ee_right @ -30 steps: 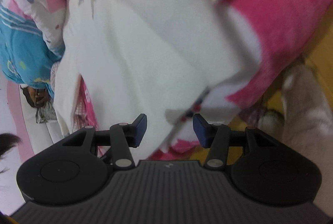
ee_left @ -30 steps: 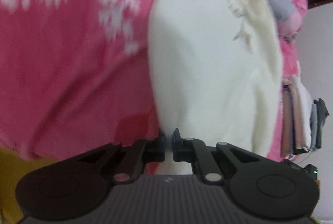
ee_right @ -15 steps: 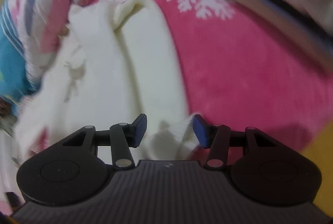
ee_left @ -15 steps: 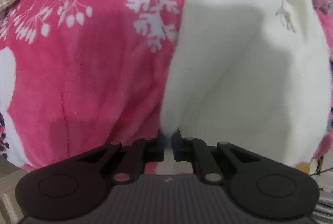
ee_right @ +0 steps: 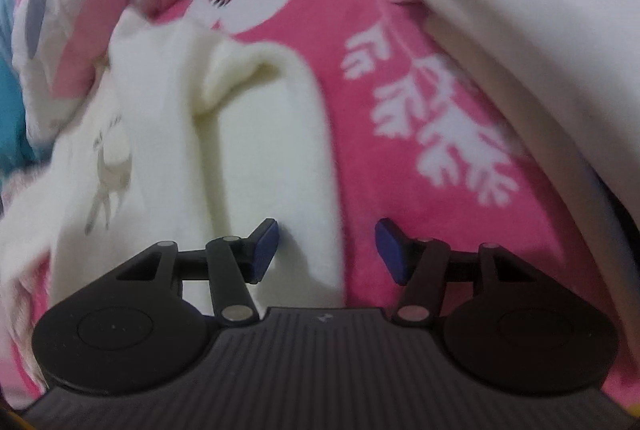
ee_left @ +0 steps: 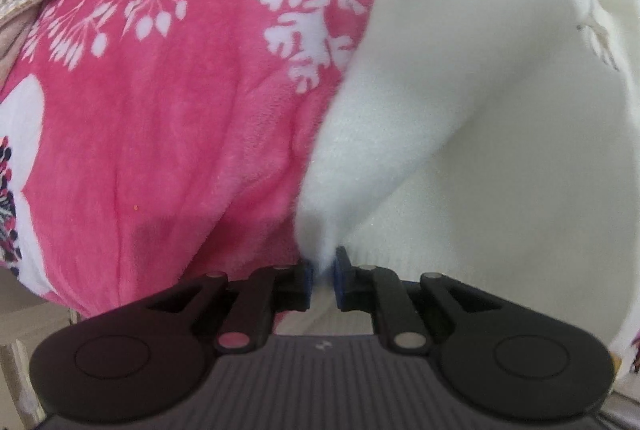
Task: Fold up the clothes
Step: 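Grasp the fleece edge with the left gripper while the right gripper grasps the opposite edge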
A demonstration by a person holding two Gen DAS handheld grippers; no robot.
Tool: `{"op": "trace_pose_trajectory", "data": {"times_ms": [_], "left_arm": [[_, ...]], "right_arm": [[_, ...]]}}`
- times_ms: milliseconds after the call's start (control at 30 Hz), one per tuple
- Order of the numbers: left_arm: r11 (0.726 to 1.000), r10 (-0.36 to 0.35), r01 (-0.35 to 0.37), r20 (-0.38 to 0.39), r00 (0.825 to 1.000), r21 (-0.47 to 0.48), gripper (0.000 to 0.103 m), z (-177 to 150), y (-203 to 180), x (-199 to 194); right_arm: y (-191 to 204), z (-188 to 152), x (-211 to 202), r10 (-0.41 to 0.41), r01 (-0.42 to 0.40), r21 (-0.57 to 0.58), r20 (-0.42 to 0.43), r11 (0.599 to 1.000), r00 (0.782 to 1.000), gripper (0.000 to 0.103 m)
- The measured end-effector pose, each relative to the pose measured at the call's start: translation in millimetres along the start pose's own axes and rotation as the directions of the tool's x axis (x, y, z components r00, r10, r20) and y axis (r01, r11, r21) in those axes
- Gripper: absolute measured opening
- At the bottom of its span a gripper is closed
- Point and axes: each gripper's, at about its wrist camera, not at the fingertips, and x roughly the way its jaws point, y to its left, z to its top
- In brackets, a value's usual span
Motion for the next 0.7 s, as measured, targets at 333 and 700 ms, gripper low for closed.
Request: {"op": "trace_pose_trajectory", "data": {"times_ms": [333,700], "left_arm": [[0.993,0.085,-0.085,0.000,0.996,-0.076,0.013,-6.5,-13.0,-3.9],[0.990,0.113,-0.111,0.027,0.993,-0.087,0.012,-18.9,-20.9,-11.1]], "right_arm": [[39.3,58.2,-15.8,-0.076,0.057,-0.452,-0.024,0.890,0.997,0.008],[46.3,249.4,-11.9,-0.365,0.593,-0.679,0.470,0.432,0.804,0.052]]}}
